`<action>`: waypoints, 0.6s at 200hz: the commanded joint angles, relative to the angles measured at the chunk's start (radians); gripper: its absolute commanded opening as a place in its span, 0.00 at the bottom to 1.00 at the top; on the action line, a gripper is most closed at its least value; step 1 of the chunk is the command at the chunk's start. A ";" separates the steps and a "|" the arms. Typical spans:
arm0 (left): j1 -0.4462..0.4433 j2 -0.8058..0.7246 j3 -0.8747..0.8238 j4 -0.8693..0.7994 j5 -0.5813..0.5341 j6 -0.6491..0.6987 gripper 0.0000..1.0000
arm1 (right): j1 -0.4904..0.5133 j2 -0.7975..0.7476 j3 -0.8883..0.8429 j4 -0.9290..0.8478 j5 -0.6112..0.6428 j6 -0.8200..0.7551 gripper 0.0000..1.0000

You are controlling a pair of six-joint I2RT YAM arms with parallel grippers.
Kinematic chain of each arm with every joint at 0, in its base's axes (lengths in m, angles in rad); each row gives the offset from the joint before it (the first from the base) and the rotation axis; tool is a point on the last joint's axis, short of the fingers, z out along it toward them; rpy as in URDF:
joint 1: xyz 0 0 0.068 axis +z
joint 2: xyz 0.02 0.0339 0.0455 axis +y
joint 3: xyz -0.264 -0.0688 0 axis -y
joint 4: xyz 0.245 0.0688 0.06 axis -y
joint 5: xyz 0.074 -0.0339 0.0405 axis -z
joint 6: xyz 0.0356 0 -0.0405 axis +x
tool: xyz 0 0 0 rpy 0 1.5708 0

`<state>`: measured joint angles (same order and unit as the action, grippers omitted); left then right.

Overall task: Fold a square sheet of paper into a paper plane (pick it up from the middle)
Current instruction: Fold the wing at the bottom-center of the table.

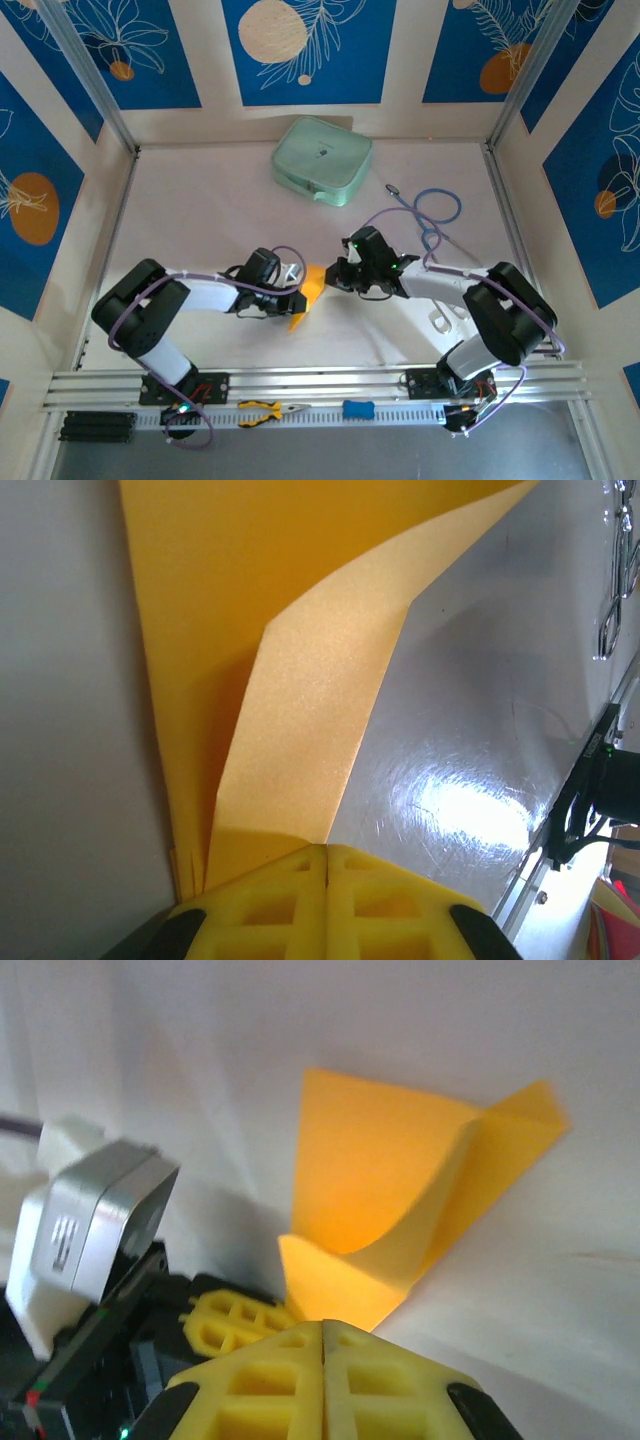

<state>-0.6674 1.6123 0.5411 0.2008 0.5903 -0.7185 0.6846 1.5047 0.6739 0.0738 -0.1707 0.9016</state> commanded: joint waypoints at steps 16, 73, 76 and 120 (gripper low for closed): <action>0.028 0.063 -0.032 -0.125 -0.029 0.039 0.00 | 0.069 0.099 0.092 0.022 -0.040 -0.079 0.07; 0.059 0.063 -0.048 -0.101 -0.001 0.033 0.00 | 0.089 0.195 0.117 0.046 -0.001 -0.030 0.05; 0.060 0.065 -0.049 -0.100 0.000 0.033 0.00 | 0.090 0.194 0.115 0.048 -0.001 -0.030 0.05; 0.070 0.066 -0.056 -0.085 0.015 0.030 0.00 | 0.096 0.198 0.097 0.047 -0.006 -0.043 0.05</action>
<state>-0.6163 1.6321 0.5346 0.2115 0.6743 -0.7071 0.7689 1.6981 0.7773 0.1192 -0.1795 0.8646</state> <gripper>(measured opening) 0.064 0.063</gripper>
